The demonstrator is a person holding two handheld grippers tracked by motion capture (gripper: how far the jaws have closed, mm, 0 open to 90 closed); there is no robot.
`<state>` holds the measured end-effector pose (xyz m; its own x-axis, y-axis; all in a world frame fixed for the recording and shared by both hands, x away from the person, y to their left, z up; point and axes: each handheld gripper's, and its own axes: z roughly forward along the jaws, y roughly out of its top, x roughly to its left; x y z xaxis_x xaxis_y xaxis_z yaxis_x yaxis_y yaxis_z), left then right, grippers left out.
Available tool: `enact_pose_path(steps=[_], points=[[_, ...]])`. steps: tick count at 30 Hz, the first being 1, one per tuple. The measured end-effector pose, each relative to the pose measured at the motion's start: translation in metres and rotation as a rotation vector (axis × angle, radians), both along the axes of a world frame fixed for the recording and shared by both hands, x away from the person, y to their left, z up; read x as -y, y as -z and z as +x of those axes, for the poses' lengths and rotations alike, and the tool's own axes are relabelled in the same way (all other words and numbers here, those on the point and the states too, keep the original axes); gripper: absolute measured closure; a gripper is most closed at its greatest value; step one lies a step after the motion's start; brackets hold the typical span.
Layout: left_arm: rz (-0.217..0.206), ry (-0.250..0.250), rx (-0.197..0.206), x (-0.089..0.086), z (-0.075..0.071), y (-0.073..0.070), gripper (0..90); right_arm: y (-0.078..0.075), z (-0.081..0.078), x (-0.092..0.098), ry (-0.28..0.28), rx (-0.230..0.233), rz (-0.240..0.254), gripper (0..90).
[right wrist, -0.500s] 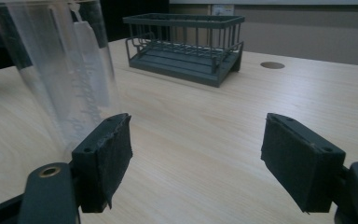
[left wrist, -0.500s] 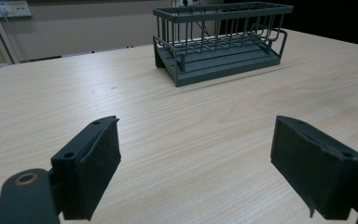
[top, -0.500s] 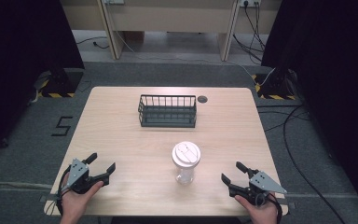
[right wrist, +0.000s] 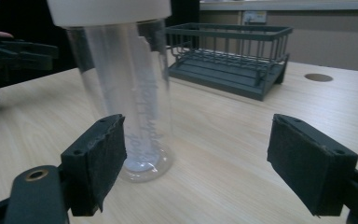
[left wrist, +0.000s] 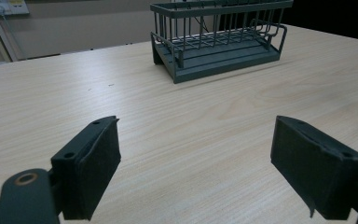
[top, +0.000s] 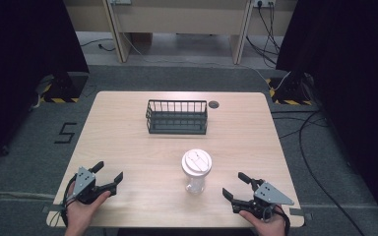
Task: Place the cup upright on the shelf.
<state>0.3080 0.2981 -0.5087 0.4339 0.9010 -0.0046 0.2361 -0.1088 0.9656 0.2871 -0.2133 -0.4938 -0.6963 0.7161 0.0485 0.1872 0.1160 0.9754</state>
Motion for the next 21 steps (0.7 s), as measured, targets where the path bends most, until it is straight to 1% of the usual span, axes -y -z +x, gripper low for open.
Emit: enact_pose_path(steps=[5, 8, 9, 10, 17, 18, 19, 21], points=[[-0.003, 0.003, 0.001, 0.001, 0.000, 0.000, 15.0, -0.001, 0.000, -0.008, -0.020, -0.006, -0.001, 19.6], [-0.002, 0.010, 0.001, 0.001, 0.000, 0.000, 15.1, 0.001, 0.002, -0.014, -0.032, -0.016, -0.008, 19.6], [-0.002, 0.013, 0.002, 0.002, 0.000, 0.000, 15.1, 0.001, 0.004, -0.018, -0.043, -0.020, -0.012, 19.7], [-0.002, 0.013, 0.002, 0.002, 0.000, 0.000, 15.1, 0.001, 0.004, -0.018, -0.043, -0.020, -0.012, 19.7], [-0.006, 0.018, 0.008, 0.003, -0.001, -0.002, 15.1, 0.000, 0.015, -0.040, -0.086, -0.018, -0.013, 19.8], [-0.006, 0.019, 0.007, 0.003, -0.001, -0.002, 15.1, 0.000, 0.015, -0.040, -0.086, -0.018, -0.013, 19.8], [-0.006, 0.020, 0.008, 0.003, -0.001, -0.002, 15.1, 0.000, 0.018, -0.045, -0.092, -0.021, -0.021, 20.0], [-0.007, 0.018, 0.010, 0.003, -0.002, -0.003, 15.1, 0.000, 0.019, -0.049, -0.093, -0.021, -0.025, 20.0]])
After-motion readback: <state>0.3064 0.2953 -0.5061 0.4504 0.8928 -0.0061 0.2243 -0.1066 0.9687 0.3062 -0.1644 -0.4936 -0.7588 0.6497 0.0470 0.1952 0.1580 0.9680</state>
